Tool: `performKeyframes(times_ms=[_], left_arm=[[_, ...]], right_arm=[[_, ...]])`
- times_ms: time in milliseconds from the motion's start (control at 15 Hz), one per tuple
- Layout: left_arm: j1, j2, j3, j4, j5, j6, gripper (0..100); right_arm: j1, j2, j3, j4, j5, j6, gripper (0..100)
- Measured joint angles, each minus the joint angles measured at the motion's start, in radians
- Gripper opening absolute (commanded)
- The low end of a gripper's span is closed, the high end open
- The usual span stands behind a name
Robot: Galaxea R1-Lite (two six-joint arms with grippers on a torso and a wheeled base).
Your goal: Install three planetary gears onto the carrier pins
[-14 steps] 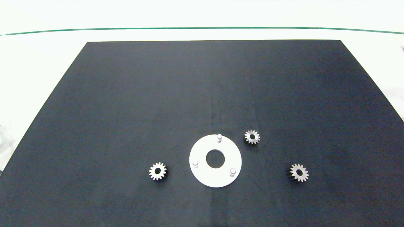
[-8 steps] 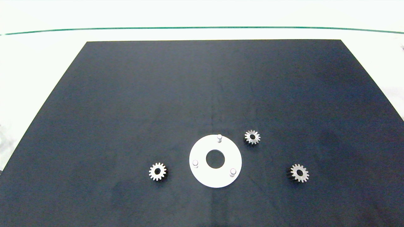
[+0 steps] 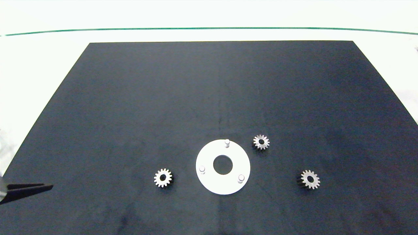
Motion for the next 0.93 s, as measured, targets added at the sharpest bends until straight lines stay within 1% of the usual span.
performKeyframes(times_ms=[133,267,333,400,667,733,933], left_arm=[[-0.045,0.09,0.005,-0.106,0.024,0.018,100],[-0.1,0.173,0.015,-0.209,0.049,0.023,100],[-0.123,0.212,0.02,-0.248,0.06,0.026,100],[-0.137,0.24,0.022,-0.262,0.065,0.027,100],[-0.178,0.351,0.024,-0.281,0.065,0.016,100],[-0.186,0.377,0.024,-0.31,0.066,0.015,100],[-0.214,0.457,0.03,-0.472,0.066,0.017,100]], right_arm=[[0.0,0.007,-0.002,-0.001,0.002,-0.001,100],[0.0,0.013,-0.013,-0.001,0.004,-0.001,100],[0.0,0.015,-0.017,0.0,0.004,-0.001,100],[0.0,0.016,-0.02,-0.001,0.004,-0.001,100],[0.0,0.019,-0.02,0.001,0.004,-0.001,100],[0.0,0.019,-0.019,0.001,0.004,-0.001,100],[0.0,0.019,-0.018,0.001,0.004,-0.001,100]])
